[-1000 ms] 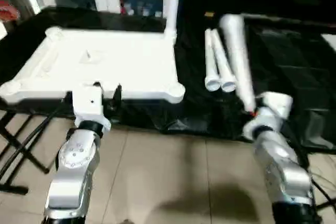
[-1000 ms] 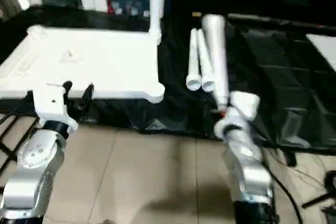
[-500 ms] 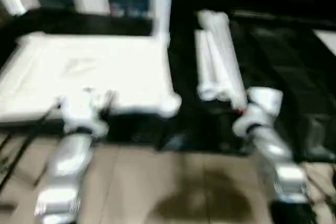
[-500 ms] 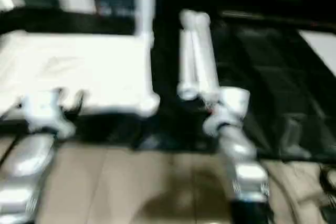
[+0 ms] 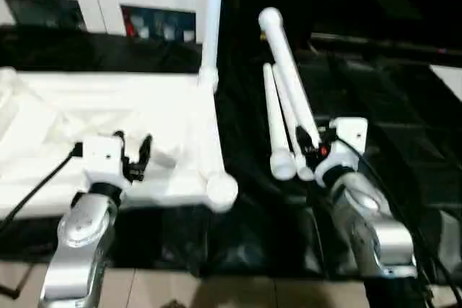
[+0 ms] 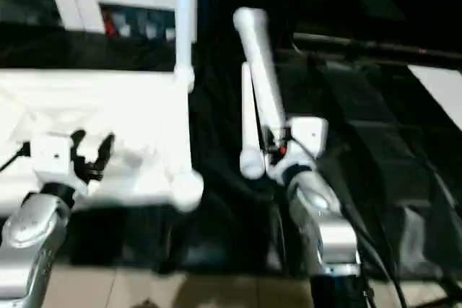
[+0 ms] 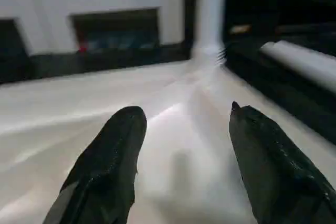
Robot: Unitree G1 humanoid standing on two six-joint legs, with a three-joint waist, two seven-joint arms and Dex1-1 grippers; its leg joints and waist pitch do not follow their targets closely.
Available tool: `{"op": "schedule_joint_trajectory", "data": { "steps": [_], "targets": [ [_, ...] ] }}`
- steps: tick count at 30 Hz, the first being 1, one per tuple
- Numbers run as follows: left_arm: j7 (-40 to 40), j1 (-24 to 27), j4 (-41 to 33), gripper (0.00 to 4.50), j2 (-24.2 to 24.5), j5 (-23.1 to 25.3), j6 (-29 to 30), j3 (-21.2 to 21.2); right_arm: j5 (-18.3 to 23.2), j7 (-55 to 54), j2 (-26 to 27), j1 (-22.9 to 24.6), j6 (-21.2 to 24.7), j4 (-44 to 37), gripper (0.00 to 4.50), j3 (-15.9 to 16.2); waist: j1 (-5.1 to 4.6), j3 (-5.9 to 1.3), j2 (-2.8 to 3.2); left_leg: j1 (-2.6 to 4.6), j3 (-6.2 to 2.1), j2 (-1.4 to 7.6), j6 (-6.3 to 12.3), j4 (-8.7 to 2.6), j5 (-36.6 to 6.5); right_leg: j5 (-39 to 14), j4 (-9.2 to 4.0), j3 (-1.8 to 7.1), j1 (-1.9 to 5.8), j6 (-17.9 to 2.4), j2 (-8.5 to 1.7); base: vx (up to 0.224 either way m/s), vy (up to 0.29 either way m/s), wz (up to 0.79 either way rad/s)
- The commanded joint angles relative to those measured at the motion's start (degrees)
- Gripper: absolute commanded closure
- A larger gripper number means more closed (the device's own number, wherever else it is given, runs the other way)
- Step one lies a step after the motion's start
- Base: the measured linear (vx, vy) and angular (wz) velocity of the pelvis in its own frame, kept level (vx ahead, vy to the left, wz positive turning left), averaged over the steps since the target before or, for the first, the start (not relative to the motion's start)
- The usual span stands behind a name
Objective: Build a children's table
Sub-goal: Insert table leg to table base
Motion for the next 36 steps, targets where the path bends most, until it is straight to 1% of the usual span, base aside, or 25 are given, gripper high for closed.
{"op": "schedule_joint_trajectory", "data": {
  "steps": [1,2,3,4,5,6,7,8,9,10,11,12,13,14,15,16,17,18,19,24,25,33,34,35,36],
  "targets": [
    [-3.87,-0.7,-1.43,1.56,0.66,-0.58,-2.98,-3.54,-0.94,-0.92,-1.76,-0.14,0.94,-1.14,3.22,-3.11,-0.3,-2.39,-0.71,1.34,-0.53,4.66,17.46,-5.99,-6.84,9.76,-6.64,3.72,1.96,-1.64,-3.54,0.116,-0.119,0.0],
    [-4.56,-0.69,-1.56,1.56,0.95,-0.58,-3.54,-3.92,-1.25,-1.19,-2.09,-0.18,1.36,-1.04,3.22,-3.27,2.45,-2.97,-1.53,-2.0,-0.81,1.03,8.39,2.57,-4.19,-18.03,-12.61,11.23,7.79,-2.25,-11.16,0.113,-0.114,0.06],
    [-5.55,-0.77,-1.59,1.56,1.34,-0.57,-4.34,-4.4,-1.72,-1.6,-2.6,-0.29,1.68,-0.81,3.22,-3.53,2.84,-3.32,-1.52,-3.74,-2.28,1.56,3.98,0.76,5.65,-5.73,-9.76,10.04,9.13,-2.56,-9.0,0.113,-0.114,0.06],
    [-6.16,-0.93,-1.69,1.56,1.66,-0.6,-3.63,-4.82,-1.62,-1.57,-3.11,-0.45,1.9,-0.61,3.22,-4.01,2.48,-3.14,-0.99,-3.82,-2.45,1.57,2.24,-0.75,10.32,4.83,-8.45,8.62,8.81,-2.33,-7.64,0.103,-0.085,0.01],
    [-6.16,-0.93,-1.69,1.56,1.66,-0.6,-3.63,-4.82,-1.62,-1.57,-3.11,-0.45,1.9,-0.61,3.22,-4.01,2.06,-3.2,-0.73,-3.64,-2.2,1.75,0.63,-2.39,15.6,16.37,-7.14,6.84,8.29,-2.35,-5.78,0.101,-0.065,-0.05],
    [-7.52,-1.64,-1.27,1.56,2.28,-0.54,-2.51,-5.39,-1.36,-1.29,-4.89,-0.7,2.86,-0.33,3.22,-4.95,1.11,-3.31,1.1,-2.43,-1.76,3.07,-1.3,-4.35,21.61,36.62,-5.73,4.3,6.32,-2.45,-2.3,0.101,-0.065,-0.05],
    [-8.0,-1.97,-0.97,1.56,2.75,0.06,-2.9,-5.79,-1.3,-0.96,-5.75,-0.74,3.29,-0.2,3.22,-5.25,1.08,-3.61,1.52,-2.05,-1.77,3.58,-2.39,-4.33,20.68,37.23,-5.38,3.93,6.44,-3.65,-1.92,0.076,-0.011,-0.05],
    [-8.38,-2.18,-0.68,1.56,3.11,0.5,-3.57,-6.07,-1.38,-0.75,-6.24,-0.74,3.58,-0.15,3.22,-5.42,0.96,-3.69,1.84,-1.38,-1.7,4.39,-4.34,-4.56,15.95,33.68,-5.7,3.83,6.37,-6.32,-1.74,0.0,0.0,0.0],
    [-9.57,-2.74,-0.18,1.56,4.09,1.48,-4.28,-7.12,-1.27,0.56,-7.98,-0.77,3.23,0.21,3.22,-6.19,0.92,-3.57,3.07,-1.27,-1.98,4.74,-5.32,-4.93,13.48,30.7,-5.78,3.75,6.35,-7.88,-1.99,0.0,0.0,0.0],
    [-10.15,-3.01,0.05,1.56,4.54,1.9,-4.51,-7.62,-1.2,1.23,-8.82,-0.79,3.01,0.38,3.22,-6.56,0.58,-3.33,2.39,-1.21,-1.96,5.39,-6.29,-5.53,8.32,24.21,-6.58,3.68,6.69,-9.95,-2.26,0.0,0.0,0.0],
    [-11.08,-3.88,0.92,1.4,6.23,4.25,-5.34,-9.46,-0.32,3.41,-11.9,-0.59,3.68,0.7,3.23,-8.39,0.5,-2.97,2.34,-0.77,-1.71,5.6,-5.97,-5.94,3.41,17.7,-7.33,3.62,6.41,-11.39,-2.36,-0.003,0.053,0.02],
    [-11.38,-4.07,1.12,1.4,6.5,4.48,-5.43,-9.77,0.03,3.81,-12.48,-0.59,4.19,0.77,3.23,-8.89,0.59,-2.76,2.38,-0.56,-1.42,5.67,-5.47,-6.04,1.13,14.52,-7.66,3.83,6.18,-11.85,-2.57,-0.003,0.053,0.02],
    [-11.62,-4.22,1.29,1.4,6.71,4.67,-5.52,-10.02,0.3,4.14,-12.98,-0.59,4.61,0.82,3.23,-9.3,0.52,-2.33,3.03,-0.4,-0.97,5.94,-4.74,-6.36,-2.62,8.27,-8.38,4.0,5.81,-13.04,-2.97,-0.033,0.051,0.08],
    [-12.23,-4.88,1.9,1.3,7.35,5.53,-6.32,-10.74,0.28,6.39,-16.15,-0.23,5.76,0.84,3.23,-10.38,0.53,-2.15,3.04,-0.54,-0.72,6.11,-4.36,-6.56,-4.61,3.5,-8.77,4.09,5.92,-13.56,-3.21,0.0,0.0,0.0],
    [-12.23,-4.88,1.9,1.23,7.35,5.53,-6.32,-10.74,0.28,6.39,-16.15,-0.23,5.76,0.84,3.23,-10.38,0.62,-2.09,2.95,-0.37,-0.55,6.19,-4.2,-6.58,-5.6,1.57,-9.01,4.12,5.7,-13.55,-3.28,0.0,0.0,0.0],
    [-12.34,-5.46,2.28,1.14,7.69,6.17,-6.78,-11.05,0.49,8.57,-18.82,0.03,6.12,0.79,3.23,-11.27,0.65,-2.13,3.35,-0.44,-0.41,6.18,-3.78,-6.54,-6.31,-0.36,-9.06,4.27,5.72,-13.65,-3.58,0.0,0.0,0.0],
    [-12.34,-5.86,2.53,1.04,7.86,6.51,-7.02,-11.18,0.95,9.95,-20.5,0.13,6.54,0.75,3.23,-12.03,0.47,-2.06,2.98,-0.66,-0.28,6.26,-3.29,-6.57,-6.71,-1.83,-9.36,4.27,5.77,-13.44,-3.63,0.0,0.0,0.0],
    [-12.97,-6.52,2.75,0.95,8.08,6.48,-7.39,-11.38,2.32,14.06,-23.77,0.77,6.64,0.13,3.23,-12.8,0.61,-2.08,3.22,-0.65,-0.15,6.2,-2.65,-6.44,-6.62,-2.83,-9.48,4.32,5.72,-13.29,-3.73,0.0,0.0,0.0],
    [-13.22,-6.74,2.78,0.95,8.17,6.46,-7.54,-11.45,2.85,15.43,-24.75,0.96,6.65,-0.09,3.23,-13.06,0.64,-2.12,3.03,-0.49,0.11,6.15,-2.09,-6.28,-6.68,-3.23,-9.76,4.35,5.62,-13.22,-3.75,0.0,0.0,0.0],
    [-15.75,-8.84,2.33,0.95,8.93,5.66,-8.32,-12.59,11.61,30.86,-32.68,3.4,9.16,-4.0,3.23,-14.97,0.64,-2.37,2.97,-1.41,0.24,6.36,1.2,-5.98,-3.61,-3.06,-9.64,4.04,5.91,-13.69,-4.1,0.0,0.0,0.0],
    [-16.23,-9.63,2.18,0.95,9.17,6.02,-8.73,-12.94,13.25,35.01,-34.82,4.22,10.35,-5.4,3.23,-14.84,0.73,-2.41,3.03,-1.28,0.29,6.42,1.82,-5.89,-3.28,-3.02,-9.72,4.03,5.75,-13.77,-4.04,0.0,0.0,0.0],
    [-19.87,-12.29,-0.59,0.95,11.44,7.68,-11.07,-15.36,16.21,46.94,-43.66,6.96,13.15,-6.89,3.23,-12.7,1.31,-2.43,3.02,-1.01,0.51,6.79,3.18,-5.77,-3.41,-2.59,-9.75,3.82,5.33,-15.45,-4.21,0.0,0.0,0.0],
    [-20.13,-12.3,-1.02,0.95,11.54,7.68,-11.38,-15.44,16.64,47.72,-44.24,7.24,13.44,-6.95,3.23,-12.68,1.62,-2.48,2.29,-1.09,0.49,6.88,3.4,-5.85,-2.89,-3.34,-9.57,3.75,5.35,-15.2,-4.42,0.0,0.0,0.0],
    [-20.13,-12.3,-1.02,0.95,11.54,7.68,-11.38,-15.44,16.64,47.72,-44.24,7.24,13.44,-6.95,3.23,-12.68,1.63,-2.46,2.37,-1.01,0.56,6.91,3.48,-5.81,-2.83,-3.53,-9.65,3.73,5.25,-15.27,-4.45,0.0,0.0,0.0],
    [-21.18,-12.24,-2.97,0.95,11.95,7.55,-11.08,-16.04,17.74,49.99,-45.83,7.56,15.1,-6.95,3.23,-12.37,1.5,-2.43,1.63,-1.09,0.67,6.82,3.71,-5.77,-2.61,-3.78,-9.71,3.68,5.34,-15.11,-4.33,0.0,0.0,0.0]
  ]
}}
